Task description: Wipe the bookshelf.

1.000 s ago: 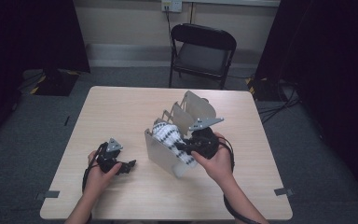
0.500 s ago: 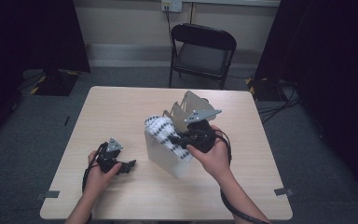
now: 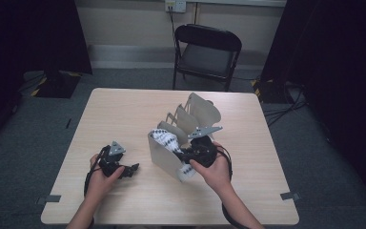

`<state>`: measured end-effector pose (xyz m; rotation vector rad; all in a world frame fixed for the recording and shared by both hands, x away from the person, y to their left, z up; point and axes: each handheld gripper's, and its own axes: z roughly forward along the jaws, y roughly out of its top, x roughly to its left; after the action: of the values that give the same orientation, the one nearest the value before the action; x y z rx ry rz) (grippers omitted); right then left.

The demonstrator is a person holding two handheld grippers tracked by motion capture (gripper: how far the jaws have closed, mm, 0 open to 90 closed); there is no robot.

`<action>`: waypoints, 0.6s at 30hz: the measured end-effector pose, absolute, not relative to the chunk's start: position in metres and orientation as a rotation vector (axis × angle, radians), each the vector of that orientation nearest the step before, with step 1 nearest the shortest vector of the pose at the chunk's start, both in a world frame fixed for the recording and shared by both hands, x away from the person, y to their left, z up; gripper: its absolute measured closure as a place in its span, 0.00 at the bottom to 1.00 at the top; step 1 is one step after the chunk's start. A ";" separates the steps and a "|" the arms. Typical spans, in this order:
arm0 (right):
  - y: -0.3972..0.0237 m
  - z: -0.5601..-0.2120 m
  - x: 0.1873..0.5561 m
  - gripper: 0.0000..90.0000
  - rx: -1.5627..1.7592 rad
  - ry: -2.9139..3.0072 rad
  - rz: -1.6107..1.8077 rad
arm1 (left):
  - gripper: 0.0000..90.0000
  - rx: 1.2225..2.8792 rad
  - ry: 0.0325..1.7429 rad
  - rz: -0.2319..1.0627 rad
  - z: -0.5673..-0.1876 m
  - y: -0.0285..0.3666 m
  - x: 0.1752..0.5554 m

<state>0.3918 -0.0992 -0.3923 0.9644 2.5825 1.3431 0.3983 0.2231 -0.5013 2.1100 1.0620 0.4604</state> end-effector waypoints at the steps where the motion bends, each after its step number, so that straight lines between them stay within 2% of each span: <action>1: -0.099 -0.396 0.392 0.87 0.972 2.585 1.342 | 0.12 2.108 1.064 0.461 -0.501 0.223 0.398; 18: -0.101 -0.456 0.391 0.86 1.062 2.654 1.218 | 0.12 2.112 1.061 0.462 -0.501 0.223 0.398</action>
<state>0.3912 -0.1013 -0.4556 1.0616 2.6538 1.2180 0.3983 0.2232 -0.5012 2.1120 1.0613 0.4618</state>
